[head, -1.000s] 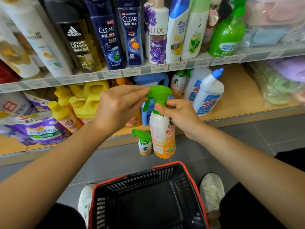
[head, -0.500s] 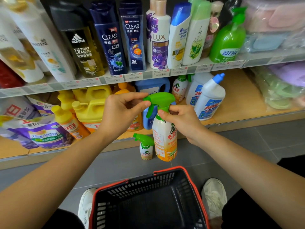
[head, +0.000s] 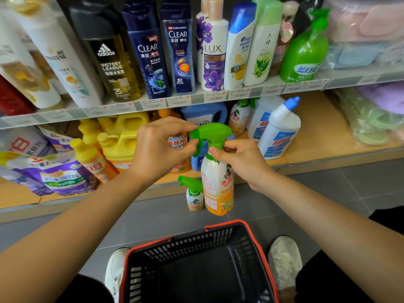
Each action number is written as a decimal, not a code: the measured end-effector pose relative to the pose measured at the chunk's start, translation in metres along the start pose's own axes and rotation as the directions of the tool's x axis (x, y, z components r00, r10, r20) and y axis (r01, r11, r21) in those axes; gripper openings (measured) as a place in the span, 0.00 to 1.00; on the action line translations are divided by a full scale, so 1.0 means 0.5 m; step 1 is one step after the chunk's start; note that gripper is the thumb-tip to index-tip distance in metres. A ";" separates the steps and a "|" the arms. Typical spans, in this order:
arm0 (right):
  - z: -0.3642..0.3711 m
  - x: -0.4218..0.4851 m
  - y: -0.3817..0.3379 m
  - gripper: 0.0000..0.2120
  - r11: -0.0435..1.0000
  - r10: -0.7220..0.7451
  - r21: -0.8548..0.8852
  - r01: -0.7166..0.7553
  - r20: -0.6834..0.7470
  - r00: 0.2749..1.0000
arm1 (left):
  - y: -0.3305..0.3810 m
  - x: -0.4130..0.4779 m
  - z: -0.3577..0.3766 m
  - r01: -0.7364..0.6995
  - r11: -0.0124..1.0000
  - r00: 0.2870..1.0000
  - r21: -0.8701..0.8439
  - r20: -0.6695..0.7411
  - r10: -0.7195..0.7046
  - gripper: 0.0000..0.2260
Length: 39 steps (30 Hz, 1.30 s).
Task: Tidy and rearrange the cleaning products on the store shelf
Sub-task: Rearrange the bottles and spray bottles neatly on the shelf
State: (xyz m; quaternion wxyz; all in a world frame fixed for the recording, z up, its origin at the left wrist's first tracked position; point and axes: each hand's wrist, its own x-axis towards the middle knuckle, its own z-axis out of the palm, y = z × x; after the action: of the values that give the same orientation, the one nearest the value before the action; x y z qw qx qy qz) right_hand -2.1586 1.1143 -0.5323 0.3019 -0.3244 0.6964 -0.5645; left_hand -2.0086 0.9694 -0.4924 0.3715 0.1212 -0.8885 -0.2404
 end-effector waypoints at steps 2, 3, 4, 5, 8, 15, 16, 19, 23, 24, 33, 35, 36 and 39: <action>0.000 0.001 -0.002 0.26 1.000 0.001 -0.001 -0.001 0.001 1.000 | 0.002 0.001 0.000 0.005 1.000 1.000 0.004 0.017 -0.005 0.12; 0.000 0.001 -0.002 0.26 1.000 0.003 -0.002 -0.003 0.000 1.000 | 0.001 0.001 0.000 0.009 1.000 1.000 0.008 0.021 -0.009 0.13; -0.001 0.002 -0.003 0.26 1.000 0.005 -0.004 -0.005 -0.001 1.000 | -0.001 0.001 0.000 0.020 1.000 1.000 0.006 0.021 -0.020 0.14; -0.002 0.002 -0.003 0.26 1.000 0.006 -0.005 -0.006 -0.004 1.000 | -0.004 0.001 0.002 0.045 0.999 0.999 -0.013 0.022 -0.045 0.16; -0.004 0.004 -0.003 0.22 1.000 0.023 0.012 -0.023 -0.027 0.999 | -0.011 -0.008 0.013 0.244 0.953 0.968 -0.177 0.097 -0.230 0.23; -0.005 0.011 -0.015 0.23 0.986 0.109 0.139 -0.093 -0.112 0.988 | -0.015 -0.101 0.082 0.636 0.727 0.709 -0.258 0.568 -0.419 0.27; -0.003 0.011 -0.016 0.24 0.983 0.121 0.152 -0.103 -0.116 0.986 | -0.010 -0.110 0.090 0.651 0.710 0.694 -0.270 0.590 -0.412 0.27; 0.000 0.009 -0.020 0.25 0.981 0.134 0.160 -0.113 -0.126 0.983 | -0.003 -0.113 0.096 0.708 0.618 0.665 -0.341 0.616 -0.422 0.26; -0.012 0.006 -0.032 0.10 0.969 0.124 0.226 -0.099 -0.102 0.987 | -0.004 -0.097 0.077 0.740 0.547 0.652 -0.391 0.617 -0.440 0.29; -0.014 0.002 -0.034 0.06 0.970 0.102 0.228 -0.079 -0.088 0.991 | -0.004 -0.094 0.071 0.746 0.530 0.650 -0.404 0.617 -0.444 0.28; -0.005 -0.062 -0.014 0.30 0.940 0.184 0.263 -0.216 0.143 0.973 | -0.001 -0.081 0.038 0.810 0.405 0.582 -0.424 0.662 -0.472 0.18; -0.007 -0.063 -0.014 0.26 0.897 0.214 0.368 -0.244 0.121 0.969 | 0.000 -0.083 0.031 0.798 0.385 0.601 -0.464 0.665 -0.444 0.21; -0.009 -0.063 -0.014 0.24 0.874 0.222 0.416 -0.250 0.117 0.968 | 0.002 -0.085 0.029 0.792 0.367 0.609 -0.488 0.673 -0.421 0.22; -0.011 -0.063 -0.012 0.21 0.837 0.205 0.495 -0.233 0.111 0.972 | 0.010 -0.089 0.029 0.794 0.291 0.607 -0.534 0.731 -0.313 0.26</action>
State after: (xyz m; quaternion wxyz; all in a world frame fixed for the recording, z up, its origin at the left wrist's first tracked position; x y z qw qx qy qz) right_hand -2.1432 1.1415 -0.5239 0.4570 -0.1674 0.5488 -0.6797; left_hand -1.9883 0.9960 -0.5254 0.0268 0.1784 -0.6143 -0.7682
